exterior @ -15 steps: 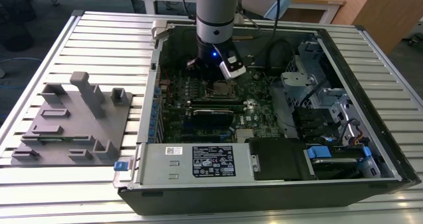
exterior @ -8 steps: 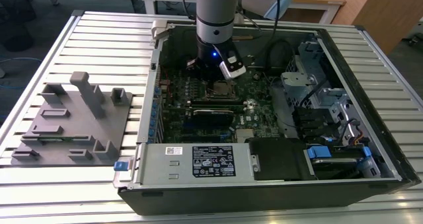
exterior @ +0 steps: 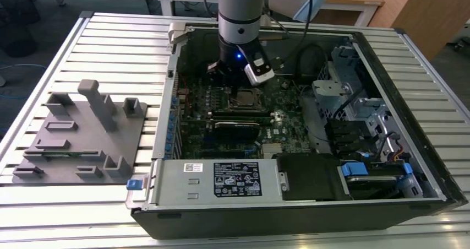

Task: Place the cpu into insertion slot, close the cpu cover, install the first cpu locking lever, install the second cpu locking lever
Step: 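Close the cpu cover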

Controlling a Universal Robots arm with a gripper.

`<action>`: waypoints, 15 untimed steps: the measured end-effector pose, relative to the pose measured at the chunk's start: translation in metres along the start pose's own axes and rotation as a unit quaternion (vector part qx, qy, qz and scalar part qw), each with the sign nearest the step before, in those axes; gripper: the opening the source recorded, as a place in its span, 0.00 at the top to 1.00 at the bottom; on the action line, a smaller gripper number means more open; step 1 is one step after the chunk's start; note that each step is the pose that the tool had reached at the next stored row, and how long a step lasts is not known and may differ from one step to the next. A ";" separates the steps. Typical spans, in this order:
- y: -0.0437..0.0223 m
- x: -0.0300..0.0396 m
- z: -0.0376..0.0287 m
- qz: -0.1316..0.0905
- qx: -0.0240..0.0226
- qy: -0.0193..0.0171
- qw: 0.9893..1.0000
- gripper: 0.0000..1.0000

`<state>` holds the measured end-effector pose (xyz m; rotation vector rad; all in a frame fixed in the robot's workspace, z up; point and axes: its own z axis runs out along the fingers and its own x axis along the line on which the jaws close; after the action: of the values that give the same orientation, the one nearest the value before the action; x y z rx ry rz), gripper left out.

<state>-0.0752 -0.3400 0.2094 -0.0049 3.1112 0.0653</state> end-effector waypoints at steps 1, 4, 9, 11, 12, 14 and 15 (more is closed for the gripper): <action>0.0001 0.0000 -0.0014 0.000 0.000 0.000 1.000 0.90; 0.0001 -0.0001 -0.0024 0.000 0.000 0.000 1.000 0.90; 0.0002 -0.0031 -0.0023 0.000 0.000 0.000 1.000 0.90; 0.0002 -0.0060 -0.0020 0.000 0.000 0.000 1.000 0.90; 0.0002 -0.0074 -0.0019 0.000 0.000 0.000 1.000 0.90; 0.0003 -0.0102 -0.0017 0.000 0.000 0.000 1.000 0.90; 0.0003 -0.0115 -0.0016 0.000 0.000 0.000 1.000 0.90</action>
<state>-0.0637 -0.3397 0.2113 -0.0050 3.1114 0.0652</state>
